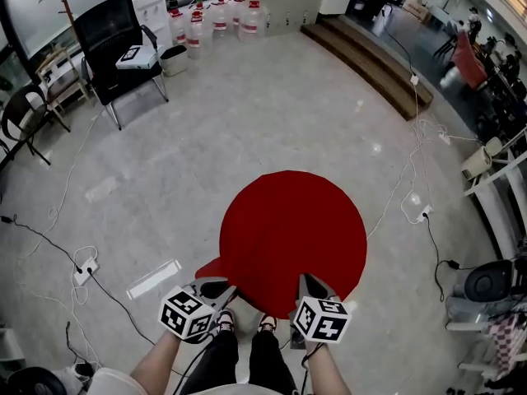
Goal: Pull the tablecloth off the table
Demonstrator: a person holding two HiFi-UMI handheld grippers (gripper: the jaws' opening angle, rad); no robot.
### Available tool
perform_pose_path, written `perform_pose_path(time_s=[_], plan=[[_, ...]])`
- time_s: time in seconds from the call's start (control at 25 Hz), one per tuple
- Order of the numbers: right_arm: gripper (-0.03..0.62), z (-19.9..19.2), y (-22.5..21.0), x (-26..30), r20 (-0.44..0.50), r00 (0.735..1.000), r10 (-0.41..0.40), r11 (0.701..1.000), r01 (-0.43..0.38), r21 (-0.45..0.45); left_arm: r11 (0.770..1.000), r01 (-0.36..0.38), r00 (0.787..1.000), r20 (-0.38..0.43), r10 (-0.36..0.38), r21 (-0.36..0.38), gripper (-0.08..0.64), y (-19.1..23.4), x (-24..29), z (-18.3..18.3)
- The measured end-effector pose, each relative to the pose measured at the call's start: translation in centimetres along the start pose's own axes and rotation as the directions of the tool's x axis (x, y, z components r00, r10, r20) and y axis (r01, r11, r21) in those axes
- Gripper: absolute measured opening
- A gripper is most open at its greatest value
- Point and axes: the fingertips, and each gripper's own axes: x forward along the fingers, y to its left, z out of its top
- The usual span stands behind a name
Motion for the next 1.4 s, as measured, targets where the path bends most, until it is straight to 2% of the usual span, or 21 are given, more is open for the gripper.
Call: perform_pose_path(time_s=[0.08,0.16,0.48,0.64,0.76,0.84,0.92,1.08,1.2,1.32,1.4], plan=[[0.033,-0.2,-0.2,-0.1,-0.003,1.000,0.000,1.000,0.000,0.003,1.000,0.005,1.000,0.009,-0.005,-0.005,0.017,-0.3,-0.1,0.5],[0.105,-0.6,-0.3,0.0,-0.014,1.000,0.007,1.000,-0.007,0.002,1.000,0.008,1.000,0.019,-0.007,-0.014,0.017,-0.5,-0.2,0.8],[0.121,-1.0,-0.4,0.1,-0.044,0.998,0.041,0.999,-0.042,-0.009,1.000,0.012,0.998,0.067,-0.012,0.001,0.017,-2.1,-1.1,3.7],[0.184,-0.7,0.5,0.8,-0.069,0.994,0.088,0.993,-0.092,-0.068,1.000,0.012,0.992,0.127,-0.011,-0.004,0.017,-2.5,-2.7,5.7],[0.196,0.0,1.3,1.4,-0.086,0.987,0.133,0.985,-0.141,-0.099,1.000,0.018,0.983,0.183,-0.018,0.002,0.017,-3.2,-4.0,7.7],[0.211,0.4,1.8,1.9,-0.099,0.981,0.167,0.978,-0.178,-0.111,0.999,0.018,0.978,0.208,-0.023,0.027,0.017,-3.7,-4.7,8.9],[0.232,0.8,2.3,2.4,-0.110,0.974,0.197,0.968,-0.211,-0.136,0.997,0.006,0.982,0.188,-0.020,0.072,0.017,-3.8,-5.2,9.4],[0.280,1.6,4.5,3.9,-0.145,0.953,0.267,0.925,-0.295,-0.239,0.993,-0.019,0.989,0.145,0.001,0.120,0.017,-3.5,-6.2,9.1],[0.306,2.5,5.7,5.6,-0.183,0.927,0.327,0.872,-0.371,-0.319,0.993,-0.026,0.988,0.153,0.008,0.116,0.017,-3.6,-6.7,9.0],[0.323,4.1,6.3,7.4,-0.202,0.910,0.363,0.821,-0.415,-0.393,0.994,-0.036,0.984,0.177,0.018,0.100,0.018,-3.5,-6.9,9.1],[0.332,4.9,6.7,8.3,-0.228,0.895,0.384,0.768,-0.446,-0.460,0.995,-0.050,0.982,0.188,0.032,0.090,0.018,-3.3,-7.0,9.2]])
